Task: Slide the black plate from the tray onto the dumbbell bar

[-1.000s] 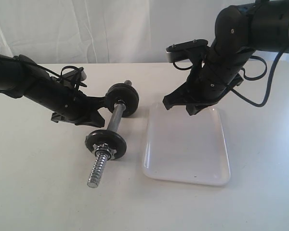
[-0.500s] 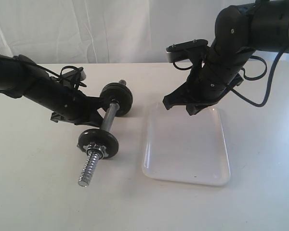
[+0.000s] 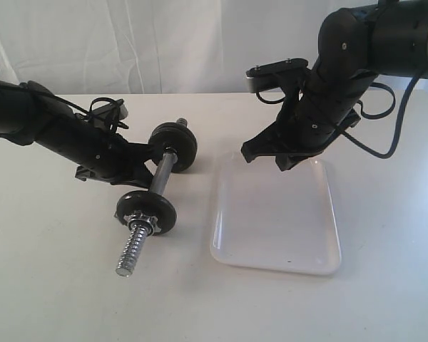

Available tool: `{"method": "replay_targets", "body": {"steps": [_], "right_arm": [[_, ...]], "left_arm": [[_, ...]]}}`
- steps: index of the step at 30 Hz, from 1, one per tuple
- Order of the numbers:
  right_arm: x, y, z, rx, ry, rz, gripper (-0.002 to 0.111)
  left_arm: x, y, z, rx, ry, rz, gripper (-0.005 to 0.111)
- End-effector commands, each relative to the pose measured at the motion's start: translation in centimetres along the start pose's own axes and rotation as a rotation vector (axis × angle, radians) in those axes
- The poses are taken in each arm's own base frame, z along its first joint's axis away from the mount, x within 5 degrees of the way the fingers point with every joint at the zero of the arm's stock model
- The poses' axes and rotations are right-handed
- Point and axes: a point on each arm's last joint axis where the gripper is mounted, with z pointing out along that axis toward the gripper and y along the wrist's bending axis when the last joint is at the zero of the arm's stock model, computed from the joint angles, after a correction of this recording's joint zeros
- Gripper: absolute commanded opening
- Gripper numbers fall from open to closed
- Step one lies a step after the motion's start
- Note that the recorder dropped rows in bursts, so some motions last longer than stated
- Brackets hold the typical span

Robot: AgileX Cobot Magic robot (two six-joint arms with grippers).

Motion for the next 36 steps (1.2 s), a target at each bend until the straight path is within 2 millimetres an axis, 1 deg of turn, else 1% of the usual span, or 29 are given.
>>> {"method": "replay_targets", "body": {"steps": [1, 9, 16, 22, 25, 28, 31, 34, 36], "right_arm": [[0.1, -0.2, -0.3, 0.001, -0.005, 0.007, 0.0], [0.1, -0.2, -0.3, 0.001, -0.005, 0.007, 0.0], [0.1, -0.2, -0.3, 0.001, -0.005, 0.007, 0.0], [0.1, -0.2, -0.3, 0.001, -0.007, 0.007, 0.0], [0.0, -0.2, -0.3, 0.001, -0.011, 0.007, 0.0], [0.0, -0.2, -0.1, 0.001, -0.008, 0.007, 0.0], [0.1, -0.2, 0.6, 0.0, 0.009, 0.007, 0.0], [0.2, -0.2, 1.5, -0.001, 0.033, 0.007, 0.0], [0.1, -0.2, 1.9, 0.0, 0.027, 0.008, 0.0]], "left_arm": [[0.1, -0.3, -0.3, 0.011, 0.001, -0.002, 0.0], [-0.2, 0.0, -0.4, -0.009, -0.026, -0.002, 0.0], [-0.1, 0.3, -0.4, -0.046, -0.016, 0.047, 0.0], [-0.2, 0.7, -0.4, -0.083, -0.021, 0.046, 0.0], [-0.3, 1.0, -0.8, -0.098, -0.028, 0.039, 0.0], [-0.8, 1.5, -2.1, -0.113, -0.051, 0.036, 0.0], [-1.5, 1.5, -4.4, -0.117, -0.103, 0.032, 0.0], [-1.6, 0.6, -7.2, -0.117, -0.165, 0.049, 0.0], [-1.2, -0.1, -8.8, -0.118, -0.196, 0.061, 0.0]]}}
